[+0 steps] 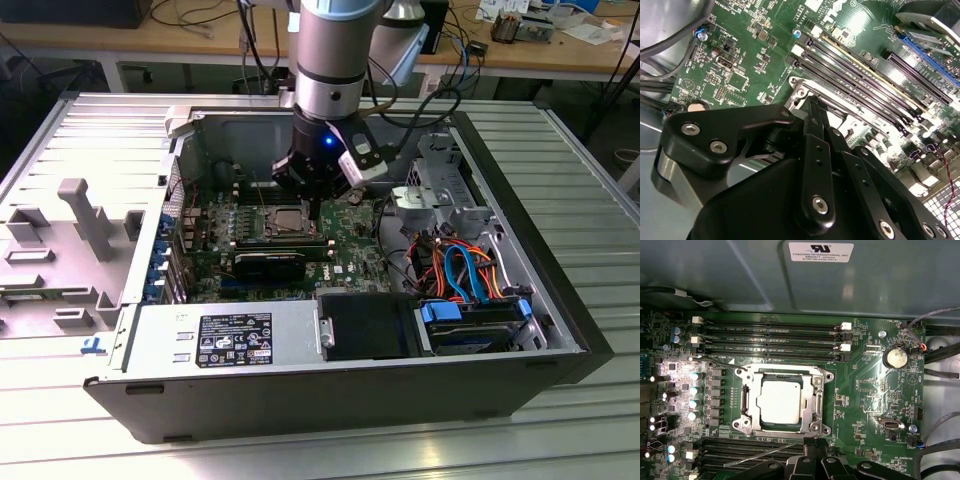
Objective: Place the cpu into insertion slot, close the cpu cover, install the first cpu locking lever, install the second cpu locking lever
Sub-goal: 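Install the first cpu locking lever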
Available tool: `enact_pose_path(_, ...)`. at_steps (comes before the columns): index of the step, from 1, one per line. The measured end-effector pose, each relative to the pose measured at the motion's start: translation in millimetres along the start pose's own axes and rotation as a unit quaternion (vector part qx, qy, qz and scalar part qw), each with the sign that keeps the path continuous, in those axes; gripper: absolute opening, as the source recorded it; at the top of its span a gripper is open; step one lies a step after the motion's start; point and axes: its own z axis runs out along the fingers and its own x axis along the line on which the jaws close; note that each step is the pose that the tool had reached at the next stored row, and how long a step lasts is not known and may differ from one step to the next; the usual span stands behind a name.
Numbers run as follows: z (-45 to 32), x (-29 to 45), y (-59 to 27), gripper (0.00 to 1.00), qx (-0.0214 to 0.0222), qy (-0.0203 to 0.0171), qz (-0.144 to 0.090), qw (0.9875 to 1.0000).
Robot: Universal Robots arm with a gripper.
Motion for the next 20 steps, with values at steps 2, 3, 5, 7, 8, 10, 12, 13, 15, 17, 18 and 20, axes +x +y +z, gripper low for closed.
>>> enact_pose_path(2,0.1,1.0,0.0,0.11,0.0,0.0,0.0,1.0)
enact_pose_path(3,0.1,1.6,0.1,0.11,0.0001,0.0,0.0,1.0)
enact_pose_path(5,0.2,2.3,0.1,0.11,0.0,0.0,0.0,1.0)
enact_pose_path(7,0.2,2.9,0.1,0.11,0.0,0.0,0.0,1.0)
enact_pose_path(8,0.3,3.5,0.2,0.11,0.0,0.0,0.0,1.0)
enact_pose_path(10,0.4,4.9,0.3,0.11,0.0,0.0,0.0,1.0)
enact_pose_path(12,0.5,6.6,0.4,0.11,0.0,0.0,0.0,1.0)
enact_pose_path(13,0.5,7.1,0.4,0.11,0.0,0.0,0.0,1.0)
enact_pose_path(15,0.6,7.6,0.4,0.11,0.0001,0.0,0.0,1.0)
enact_pose_path(17,0.6,7.6,0.4,0.11,0.0001,0.0,0.0,1.0)
enact_pose_path(18,0.6,7.6,0.4,0.11,0.0001,0.0001,0.0,1.0)
enact_pose_path(20,0.9,9.7,0.6,0.11,-0.0001,-0.0001,0.0,1.0)
